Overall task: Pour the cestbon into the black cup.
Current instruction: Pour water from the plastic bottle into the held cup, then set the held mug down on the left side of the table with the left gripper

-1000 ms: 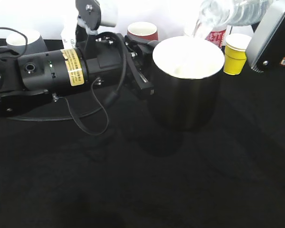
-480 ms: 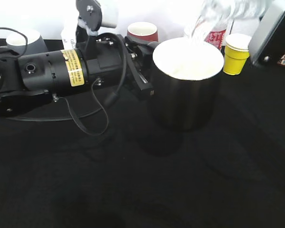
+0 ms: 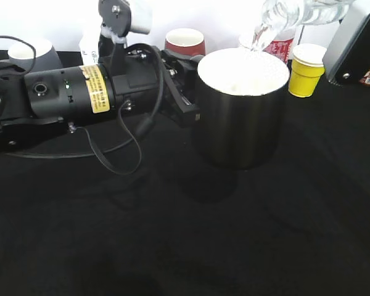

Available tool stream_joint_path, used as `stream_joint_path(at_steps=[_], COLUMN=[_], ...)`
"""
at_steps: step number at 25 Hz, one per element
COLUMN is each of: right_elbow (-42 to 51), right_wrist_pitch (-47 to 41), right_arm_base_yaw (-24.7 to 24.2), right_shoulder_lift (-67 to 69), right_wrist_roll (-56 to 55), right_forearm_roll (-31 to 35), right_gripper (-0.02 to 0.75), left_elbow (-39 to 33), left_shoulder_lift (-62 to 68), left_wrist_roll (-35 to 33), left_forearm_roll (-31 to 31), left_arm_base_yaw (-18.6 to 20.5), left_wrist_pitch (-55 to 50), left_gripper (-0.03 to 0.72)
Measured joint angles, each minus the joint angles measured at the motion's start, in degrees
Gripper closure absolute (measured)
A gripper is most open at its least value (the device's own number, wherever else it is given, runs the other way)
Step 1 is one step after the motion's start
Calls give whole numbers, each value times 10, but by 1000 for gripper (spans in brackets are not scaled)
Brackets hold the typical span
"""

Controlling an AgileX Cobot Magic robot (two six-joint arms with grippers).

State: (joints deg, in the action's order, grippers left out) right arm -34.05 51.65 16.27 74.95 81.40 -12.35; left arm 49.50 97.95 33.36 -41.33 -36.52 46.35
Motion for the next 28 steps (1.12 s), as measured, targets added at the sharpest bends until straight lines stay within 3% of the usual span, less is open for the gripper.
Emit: stream_joint_path(at_steps=[7, 10, 13, 16, 20, 23, 25, 28], right_elbow=[0, 0, 0, 0, 0, 0, 0, 0], right_wrist_pitch=[0, -23, -44, -84, -186, -196, -197, -196], right_arm_base_yaw=[0, 0, 0, 0, 0, 0, 0, 0], right_shoulder_lift=[0, 0, 0, -1, -1, -1, -1, -1], right_wrist_roll=[-17, -159, -418, -585, -605, -607, -607, -607], right_forearm_roll=[6, 7, 18, 137, 306, 322, 323, 323], right_gripper=[236, 236, 236, 236, 236, 236, 236, 236], left_elbow=[0, 0, 0, 0, 0, -2, -39, -92], left_shoulder_lift=[0, 0, 0, 0, -25, -31, -31, -31], left_wrist_roll=[13, 13, 13, 13, -17, -18, -57, -143], left_forearm_roll=[-1, -2, -2, -3, -28, -32, 25, 143], left_arm_base_yaw=[0, 1, 17, 62, 138, 199, 247, 266], left_wrist_pitch=[-1, -1, 10, 17, 4, -7, -4, 24], left_gripper=[627, 627, 627, 627, 627, 627, 627, 627])
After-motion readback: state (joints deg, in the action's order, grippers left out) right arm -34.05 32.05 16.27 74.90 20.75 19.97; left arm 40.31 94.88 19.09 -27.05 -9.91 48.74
